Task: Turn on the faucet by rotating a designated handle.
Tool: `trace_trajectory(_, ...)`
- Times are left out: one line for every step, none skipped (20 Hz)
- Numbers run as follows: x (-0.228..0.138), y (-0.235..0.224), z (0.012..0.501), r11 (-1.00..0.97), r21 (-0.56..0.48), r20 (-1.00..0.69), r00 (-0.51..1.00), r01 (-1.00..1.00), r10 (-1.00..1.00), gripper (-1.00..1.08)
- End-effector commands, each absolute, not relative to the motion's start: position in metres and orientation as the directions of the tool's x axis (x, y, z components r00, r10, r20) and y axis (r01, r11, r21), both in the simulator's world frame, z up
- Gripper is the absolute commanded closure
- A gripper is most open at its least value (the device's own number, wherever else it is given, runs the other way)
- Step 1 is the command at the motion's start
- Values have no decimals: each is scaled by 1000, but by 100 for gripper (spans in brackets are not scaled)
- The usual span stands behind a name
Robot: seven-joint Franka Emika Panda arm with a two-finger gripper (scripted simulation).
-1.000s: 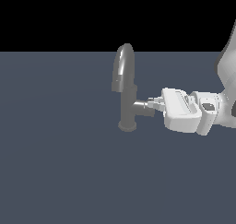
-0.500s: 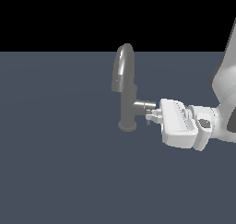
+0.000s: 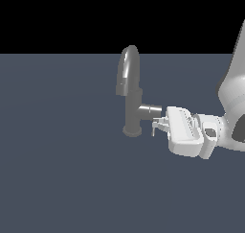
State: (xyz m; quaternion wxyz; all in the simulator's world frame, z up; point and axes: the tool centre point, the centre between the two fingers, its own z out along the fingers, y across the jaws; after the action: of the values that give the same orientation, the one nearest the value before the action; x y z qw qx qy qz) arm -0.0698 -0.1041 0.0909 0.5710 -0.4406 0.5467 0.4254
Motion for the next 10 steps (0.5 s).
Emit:
trace_trajectory(-68, -101, 67, 254, -13, -1000, 14, -967, 0, 108)
trace_trajectory(-67, -102, 64, 254, -11, -1000, 12, -967, 0, 108)
trace_trajectory(-66, -102, 60, 254, -9, -1000, 9, -967, 0, 108)
trace_trajectory(-65, -102, 56, 255, -7, -1000, 7, -967, 0, 108)
trace_trajectory(-64, -103, 52, 255, -5, -1000, 5, -967, 0, 108)
trace_trajectory(-63, -103, 49, 255, -3, -1000, 3, -967, 0, 108)
trace_trajectory(-62, -104, 45, 256, -1, -1000, 1, -967, 0, 108)
trace_trajectory(-62, -104, 45, 256, -1, -1000, 1, -967, 0, 108)
trace_trajectory(-59, -119, 61, 273, -30, -1000, 27, -961, -13, 108)
trace_trajectory(-56, -119, 60, 272, -28, -1000, 26, -962, -12, 108)
